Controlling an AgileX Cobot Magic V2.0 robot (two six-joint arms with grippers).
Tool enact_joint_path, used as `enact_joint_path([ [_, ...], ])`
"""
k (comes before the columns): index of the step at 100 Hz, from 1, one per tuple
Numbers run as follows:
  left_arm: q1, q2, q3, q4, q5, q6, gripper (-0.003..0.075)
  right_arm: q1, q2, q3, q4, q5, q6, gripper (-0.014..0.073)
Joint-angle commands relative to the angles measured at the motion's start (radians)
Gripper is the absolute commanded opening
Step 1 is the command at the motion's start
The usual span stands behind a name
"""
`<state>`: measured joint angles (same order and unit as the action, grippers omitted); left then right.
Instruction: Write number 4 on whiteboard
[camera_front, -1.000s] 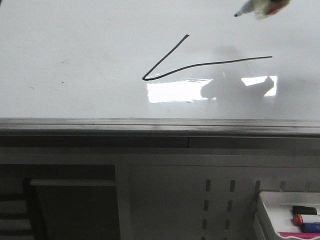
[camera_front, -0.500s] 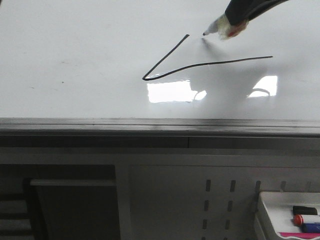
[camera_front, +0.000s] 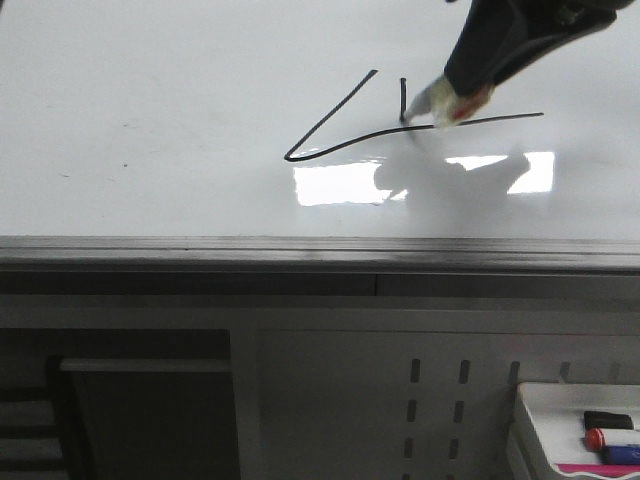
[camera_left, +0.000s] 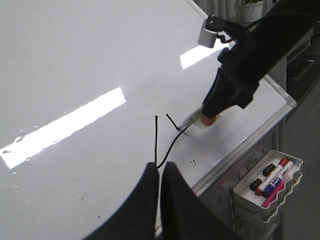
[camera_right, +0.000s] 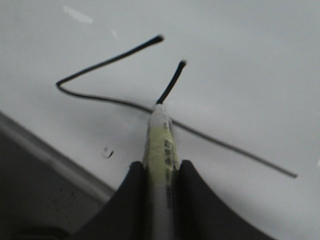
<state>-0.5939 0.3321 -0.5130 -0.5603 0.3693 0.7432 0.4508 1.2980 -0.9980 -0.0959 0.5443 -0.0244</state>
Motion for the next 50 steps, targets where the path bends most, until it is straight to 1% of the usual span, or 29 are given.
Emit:
enact_joint_path([
  [1, 0.004, 0.008, -0.025, -0.023, -0.069, -0.011, -0.0020, 0.038, -0.009, 0.012, 0.016, 0.038, -0.002, -0.0060],
  [11, 0.004, 0.008, -0.025, -0.023, -0.069, -0.011, -0.0020, 0.106, -0.009, 0.058, 0.030, 0.040, 0.004, -0.0060],
  [19, 0.004, 0.008, -0.025, -0.023, -0.069, -0.011, -0.0020, 0.135, -0.009, 0.082, 0.030, 0.036, 0.024, -0.0060],
  [50, 0.004, 0.008, -0.025, -0.028, -0.064, -0.011, -0.0020, 0.137, -0.011, 0.080, 0.027, 0.034, 0.024, -0.0060],
])
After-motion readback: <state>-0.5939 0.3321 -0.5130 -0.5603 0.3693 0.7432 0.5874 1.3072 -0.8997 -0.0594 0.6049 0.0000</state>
